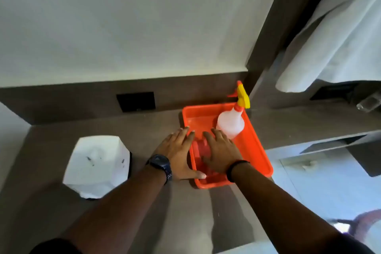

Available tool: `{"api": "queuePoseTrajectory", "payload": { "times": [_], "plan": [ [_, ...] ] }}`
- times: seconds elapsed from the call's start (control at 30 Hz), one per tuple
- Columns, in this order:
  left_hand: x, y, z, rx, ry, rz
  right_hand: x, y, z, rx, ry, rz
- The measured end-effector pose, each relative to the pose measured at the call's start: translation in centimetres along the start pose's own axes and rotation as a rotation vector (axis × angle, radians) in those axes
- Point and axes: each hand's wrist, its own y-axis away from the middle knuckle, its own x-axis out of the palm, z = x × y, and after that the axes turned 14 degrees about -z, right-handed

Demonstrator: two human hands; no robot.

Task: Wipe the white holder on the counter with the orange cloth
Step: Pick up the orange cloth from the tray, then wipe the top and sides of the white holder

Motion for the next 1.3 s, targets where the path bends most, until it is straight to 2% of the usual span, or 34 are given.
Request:
{"api": "queuePoseTrajectory", "payload": {
  "times": [0.1,0.23,0.57,0.63,0.73,0.83,0.87,0.93,1.03,1.17,1.23,1.3],
  "plan": [
    [1.8,-1.0,0.7,0.023,0.006,0.125,2.5,-0.3,-0.6,-0.032,0.094,0.102],
    [3.9,-1.2,1.5,0.051,0.027,0.157,4.6,-0.7,-1.5,0.015,0.113,0.167],
    [4.3,-1.2,1.9,0.042,0.041,0.100,6.1,-1.5,-1.7,0.076,-0.010,-0.011],
    [3.3,-1.4,2.0,0.053,0.037,0.091,5.6,-1.9,-1.4,0.198,-0.164,-0.078],
    [-0.3,-1.3,3.5,0.038,0.072,-0.017,3.6,-2.7,0.7,0.435,-0.537,-0.324],
    [-5.4,-0.1,6.8,-0.019,0.131,-0.155,2.0,-3.5,5.5,0.443,-0.880,-0.515],
    [-7.1,0.7,8.3,-0.019,0.119,-0.182,1.9,-3.4,7.4,0.440,-0.998,-0.499],
    [-10.0,2.9,11.4,-0.016,0.026,-0.199,2.9,-2.4,10.9,0.445,-1.205,-0.345],
    [-12.5,6.7,14.7,-0.112,-0.108,-0.100,5.9,-0.7,14.6,0.528,-1.382,-0.074],
    [-12.0,10.2,16.8,-0.207,-0.110,0.156,8.5,0.8,18.2,0.543,-1.382,0.048],
    [-11.0,11.0,17.4,-0.208,-0.096,0.167,9.2,1.5,20.1,0.517,-1.363,0.061],
    [-10.4,11.1,17.8,-0.202,-0.115,0.100,9.7,1.5,21.5,0.473,-1.207,-0.023]
  ]
}}
